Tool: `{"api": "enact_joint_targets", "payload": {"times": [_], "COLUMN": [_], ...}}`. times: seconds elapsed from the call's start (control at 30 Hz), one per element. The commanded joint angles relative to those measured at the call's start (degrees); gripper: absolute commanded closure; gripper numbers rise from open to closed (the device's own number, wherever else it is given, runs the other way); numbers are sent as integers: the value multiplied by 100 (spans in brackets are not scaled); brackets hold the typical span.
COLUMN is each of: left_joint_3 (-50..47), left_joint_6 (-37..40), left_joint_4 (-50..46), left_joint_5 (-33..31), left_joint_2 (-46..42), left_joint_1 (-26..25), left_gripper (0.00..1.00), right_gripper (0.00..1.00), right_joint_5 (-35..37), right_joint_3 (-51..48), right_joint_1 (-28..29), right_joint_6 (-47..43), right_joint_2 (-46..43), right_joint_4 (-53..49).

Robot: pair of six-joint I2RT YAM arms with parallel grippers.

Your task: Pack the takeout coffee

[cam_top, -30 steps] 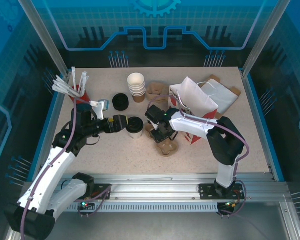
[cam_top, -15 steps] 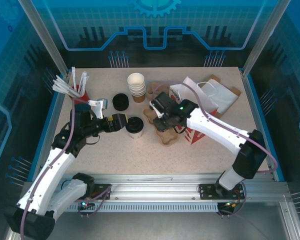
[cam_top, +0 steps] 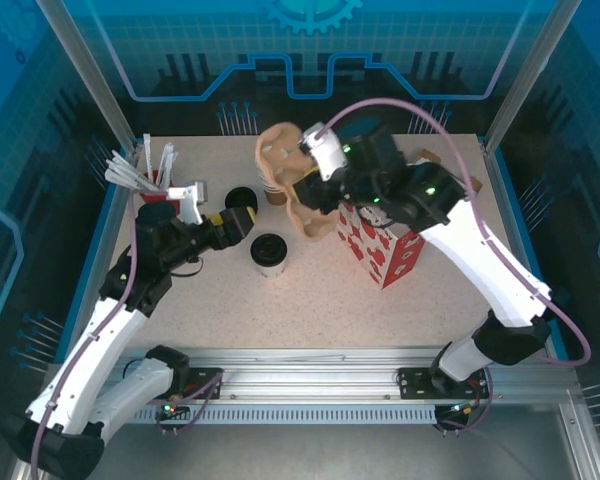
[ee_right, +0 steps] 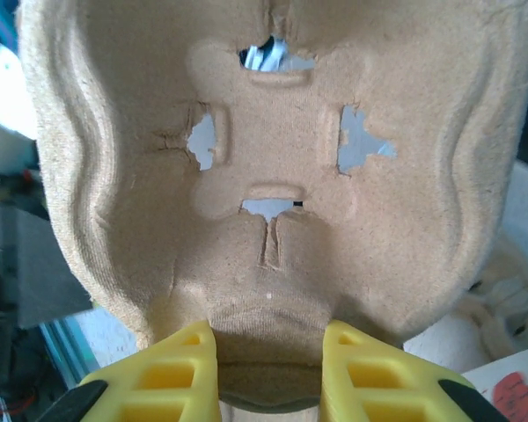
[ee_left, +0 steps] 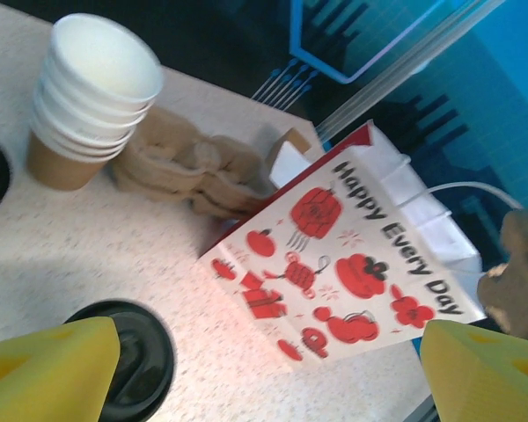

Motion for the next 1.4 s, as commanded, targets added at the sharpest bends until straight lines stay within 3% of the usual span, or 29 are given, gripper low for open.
{"api": "enact_joint_targets", "payload": {"times": [0.0, 0.2, 0.33, 0.43, 0.67, 1.0, 1.37], "left_joint_3": [460, 1478, 2356, 3179, 5138, 7440, 8156], "left_joint_6": [-58, 576, 1187, 1667, 2609, 3301, 3394], "left_joint_4": [651, 613, 330, -49, -1032, -2335, -2778], "left_joint_5": [-114, 262, 426, 513, 790, 1296, 1618], "left_joint_2": [429, 1802, 2807, 3566, 5292, 7025, 7664], "left_joint_1": [-281, -725, -861, -1000, -1172, -1283, -1314], "left_gripper": [10, 12, 15, 19, 31, 38, 47], "right_gripper": [78, 77, 77, 77, 78, 78, 78], "right_joint_5": [-509, -754, -1038, -1020, -708, -550, -600], "right_joint_3": [507, 835, 654, 365, -293, -888, -1076], "right_joint_1": [-501, -1675, -2556, -2905, -3102, -3235, -3273], "right_joint_6": [-105, -36, -5, -51, -177, -203, -226], "right_joint_2": [-312, -565, -585, -609, -603, -746, -704], "right_joint_4": [-275, -491, -670, -738, -705, -632, -540]}}
